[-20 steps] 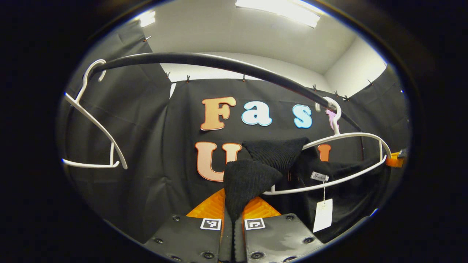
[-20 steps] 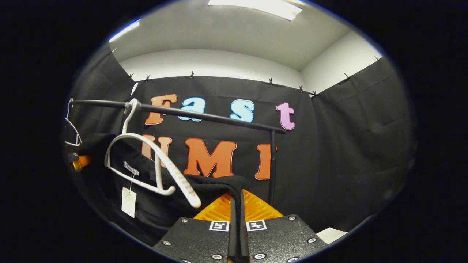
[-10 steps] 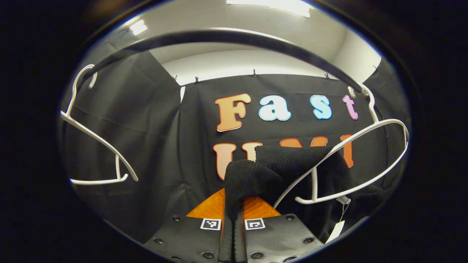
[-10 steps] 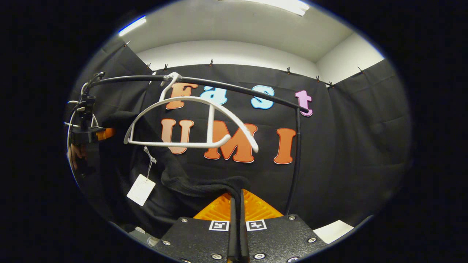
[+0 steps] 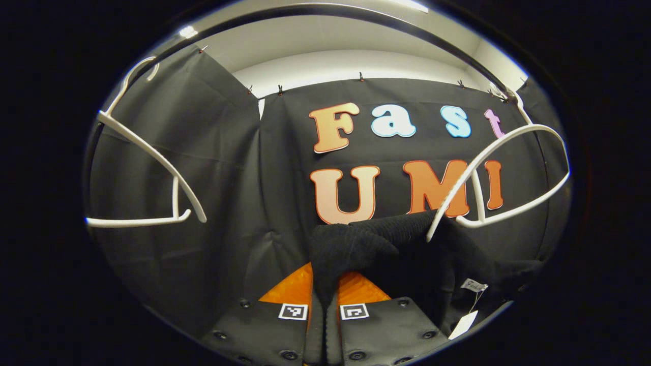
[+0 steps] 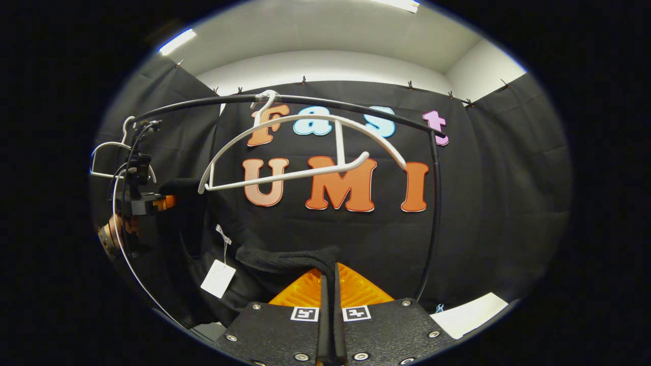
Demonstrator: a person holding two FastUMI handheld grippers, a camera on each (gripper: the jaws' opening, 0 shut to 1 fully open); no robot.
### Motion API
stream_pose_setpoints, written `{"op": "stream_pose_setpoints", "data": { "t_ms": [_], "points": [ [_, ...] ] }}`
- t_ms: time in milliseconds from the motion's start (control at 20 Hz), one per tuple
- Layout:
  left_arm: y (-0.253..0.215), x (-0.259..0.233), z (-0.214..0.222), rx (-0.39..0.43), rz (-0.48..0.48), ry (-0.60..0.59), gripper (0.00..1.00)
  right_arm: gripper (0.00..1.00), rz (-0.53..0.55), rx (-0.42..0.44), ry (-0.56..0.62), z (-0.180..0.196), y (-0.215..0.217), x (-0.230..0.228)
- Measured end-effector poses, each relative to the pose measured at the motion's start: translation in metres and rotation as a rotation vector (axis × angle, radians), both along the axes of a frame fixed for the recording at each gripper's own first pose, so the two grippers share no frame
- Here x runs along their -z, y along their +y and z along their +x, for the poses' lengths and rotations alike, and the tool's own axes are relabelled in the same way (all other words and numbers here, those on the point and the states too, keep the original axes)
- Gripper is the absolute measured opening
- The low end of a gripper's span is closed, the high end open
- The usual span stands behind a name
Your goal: Grasp the clothes on the hanger with both hands and then place them into the laundry hamper below.
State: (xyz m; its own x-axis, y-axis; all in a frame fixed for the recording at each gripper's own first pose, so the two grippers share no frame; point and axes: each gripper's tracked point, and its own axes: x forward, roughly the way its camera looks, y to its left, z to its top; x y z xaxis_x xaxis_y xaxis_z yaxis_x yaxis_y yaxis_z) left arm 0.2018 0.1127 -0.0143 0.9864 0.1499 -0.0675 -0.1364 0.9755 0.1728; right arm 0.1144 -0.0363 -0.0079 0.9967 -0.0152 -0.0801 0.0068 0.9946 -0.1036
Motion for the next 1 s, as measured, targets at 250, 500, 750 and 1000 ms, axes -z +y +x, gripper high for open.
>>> {"op": "stream_pose_setpoints", "data": {
  "t_ms": [250,500,750,1000],
  "points": [
    [-0.004,0.033,-0.031,0.015,-0.001,0.087,0.09,0.02,0.010,-0.077,0.046,0.009,0.024,0.016],
    [-0.016,0.079,-0.070,0.043,-0.032,0.145,0.09,0.02,0.018,-0.142,0.095,0.018,0.059,0.047],
    [-0.034,0.126,-0.086,0.069,-0.081,0.236,0.10,0.03,0.038,-0.187,0.180,0.023,0.083,0.092],
    [-0.035,0.179,-0.105,0.044,-0.086,0.349,0.09,0.04,0.049,-0.231,0.262,0.040,0.105,0.146]
  ]
}}
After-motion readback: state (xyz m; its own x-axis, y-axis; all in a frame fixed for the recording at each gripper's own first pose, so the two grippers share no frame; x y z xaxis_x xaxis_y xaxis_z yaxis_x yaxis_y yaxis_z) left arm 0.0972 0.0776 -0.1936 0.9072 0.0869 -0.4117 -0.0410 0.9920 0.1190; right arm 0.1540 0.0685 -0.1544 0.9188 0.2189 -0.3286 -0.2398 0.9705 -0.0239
